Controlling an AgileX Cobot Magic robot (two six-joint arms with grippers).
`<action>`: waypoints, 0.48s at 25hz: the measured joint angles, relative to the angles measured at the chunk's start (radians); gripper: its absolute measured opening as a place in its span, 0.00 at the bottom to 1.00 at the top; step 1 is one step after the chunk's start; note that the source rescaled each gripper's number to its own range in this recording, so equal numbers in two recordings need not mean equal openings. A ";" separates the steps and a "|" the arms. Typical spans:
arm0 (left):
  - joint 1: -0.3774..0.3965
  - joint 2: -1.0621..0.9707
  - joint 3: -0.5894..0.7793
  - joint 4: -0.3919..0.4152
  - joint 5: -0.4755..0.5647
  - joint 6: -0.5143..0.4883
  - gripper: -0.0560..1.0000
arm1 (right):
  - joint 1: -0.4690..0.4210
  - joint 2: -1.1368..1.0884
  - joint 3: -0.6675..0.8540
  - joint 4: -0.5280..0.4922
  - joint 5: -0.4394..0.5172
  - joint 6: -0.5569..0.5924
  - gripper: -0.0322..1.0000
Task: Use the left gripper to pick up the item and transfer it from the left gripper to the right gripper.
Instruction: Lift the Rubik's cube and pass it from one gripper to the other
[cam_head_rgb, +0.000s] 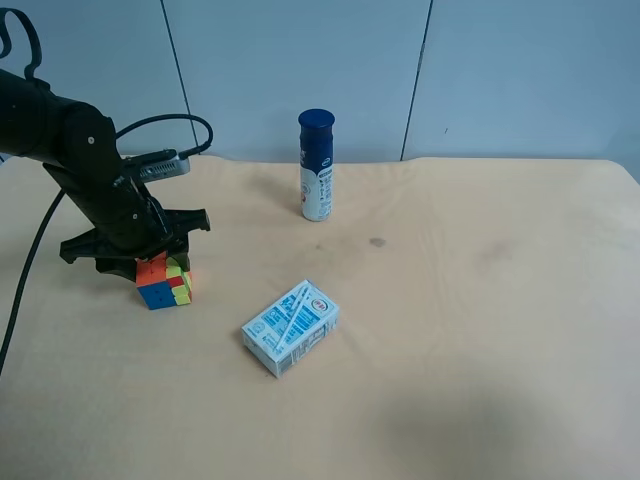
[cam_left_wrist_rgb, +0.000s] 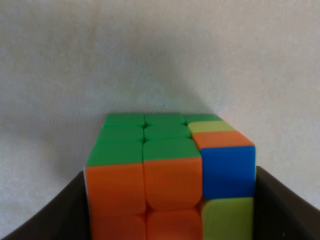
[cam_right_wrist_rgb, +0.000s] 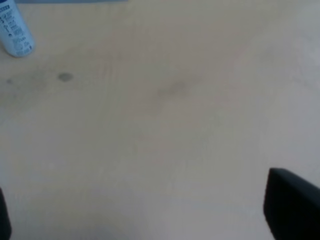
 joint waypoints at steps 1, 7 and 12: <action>0.000 -0.006 0.000 0.000 0.003 0.000 0.05 | 0.000 0.000 0.000 0.000 0.000 0.000 1.00; 0.000 -0.157 0.000 0.000 0.026 0.018 0.05 | 0.000 0.000 0.000 0.000 0.000 0.000 1.00; 0.000 -0.322 0.000 0.001 0.071 0.150 0.05 | 0.000 0.000 0.000 0.000 0.000 0.000 1.00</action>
